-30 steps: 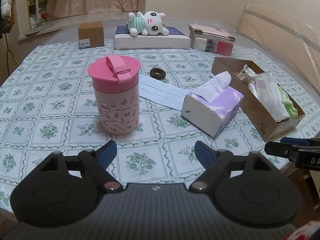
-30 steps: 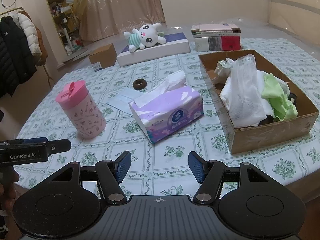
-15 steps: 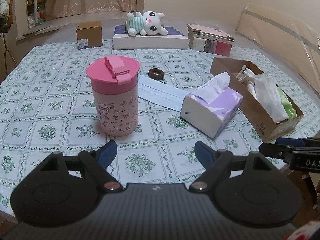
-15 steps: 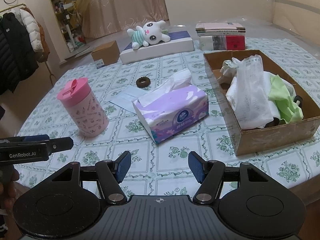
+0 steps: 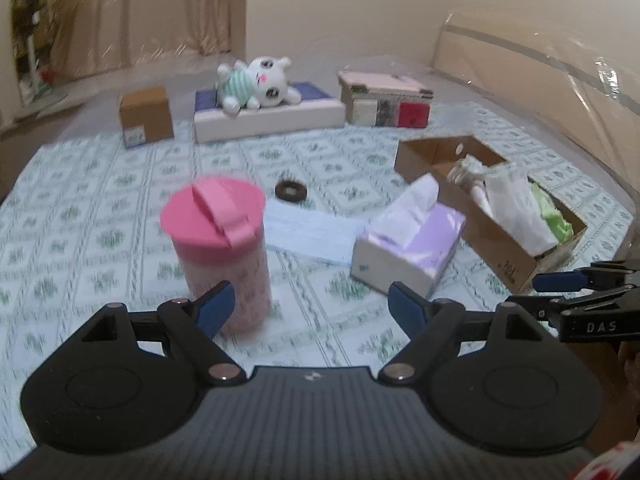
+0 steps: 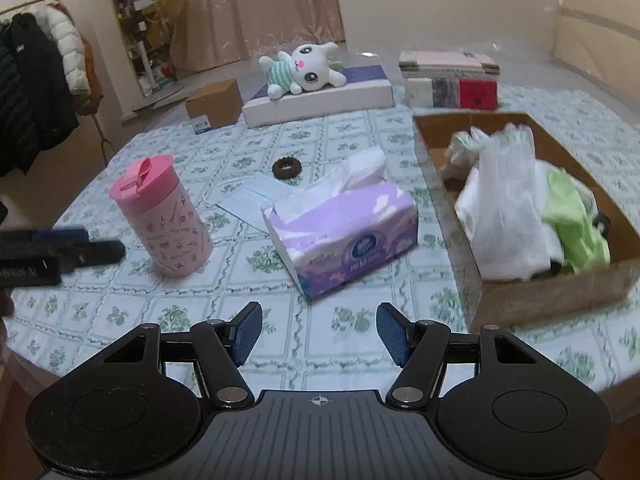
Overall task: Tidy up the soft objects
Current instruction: 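Reach both tools down toward the blue face mask and brown scrunchie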
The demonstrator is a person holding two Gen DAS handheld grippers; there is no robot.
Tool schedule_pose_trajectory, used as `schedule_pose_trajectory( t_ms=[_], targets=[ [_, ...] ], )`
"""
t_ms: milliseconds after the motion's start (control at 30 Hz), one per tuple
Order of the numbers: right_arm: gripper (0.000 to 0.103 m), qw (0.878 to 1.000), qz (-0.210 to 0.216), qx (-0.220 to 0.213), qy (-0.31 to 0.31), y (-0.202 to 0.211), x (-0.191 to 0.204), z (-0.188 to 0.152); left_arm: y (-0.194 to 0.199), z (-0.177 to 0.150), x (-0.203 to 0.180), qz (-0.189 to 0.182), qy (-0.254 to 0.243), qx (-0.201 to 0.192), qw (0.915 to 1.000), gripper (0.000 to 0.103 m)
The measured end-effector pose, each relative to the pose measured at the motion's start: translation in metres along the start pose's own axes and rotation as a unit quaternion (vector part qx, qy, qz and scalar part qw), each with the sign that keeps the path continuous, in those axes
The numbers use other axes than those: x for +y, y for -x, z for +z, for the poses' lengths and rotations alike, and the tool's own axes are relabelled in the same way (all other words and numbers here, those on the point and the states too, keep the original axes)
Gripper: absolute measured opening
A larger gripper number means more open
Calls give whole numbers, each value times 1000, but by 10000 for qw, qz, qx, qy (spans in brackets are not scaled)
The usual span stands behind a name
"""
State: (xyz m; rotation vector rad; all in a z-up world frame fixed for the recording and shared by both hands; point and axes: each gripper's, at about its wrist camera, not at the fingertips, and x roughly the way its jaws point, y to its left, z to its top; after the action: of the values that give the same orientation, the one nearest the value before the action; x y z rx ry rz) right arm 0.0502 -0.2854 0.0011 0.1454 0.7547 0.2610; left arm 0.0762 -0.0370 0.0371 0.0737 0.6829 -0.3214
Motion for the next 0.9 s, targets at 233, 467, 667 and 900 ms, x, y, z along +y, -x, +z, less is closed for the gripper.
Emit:
schedule_pose_trajectory(
  t_ms=[233,467,667,900],
  targets=[
    [63,9983,132,-73,568,-19,7,35,-6,46,30,-124,-589,-157,9981,82],
    [63,9898,440,-45,1355,-57,21,80,-33,94,72,-257,-1078,-96,9938,82],
    [63,9684,759,509,2321,-120,42,119,-78,123,109,-567,-1290,98,9900,82],
    [77,9384,1001,1443,2974,-213,55,145,-137,143,146,-817,-1316,464,9868,82]
  ],
)
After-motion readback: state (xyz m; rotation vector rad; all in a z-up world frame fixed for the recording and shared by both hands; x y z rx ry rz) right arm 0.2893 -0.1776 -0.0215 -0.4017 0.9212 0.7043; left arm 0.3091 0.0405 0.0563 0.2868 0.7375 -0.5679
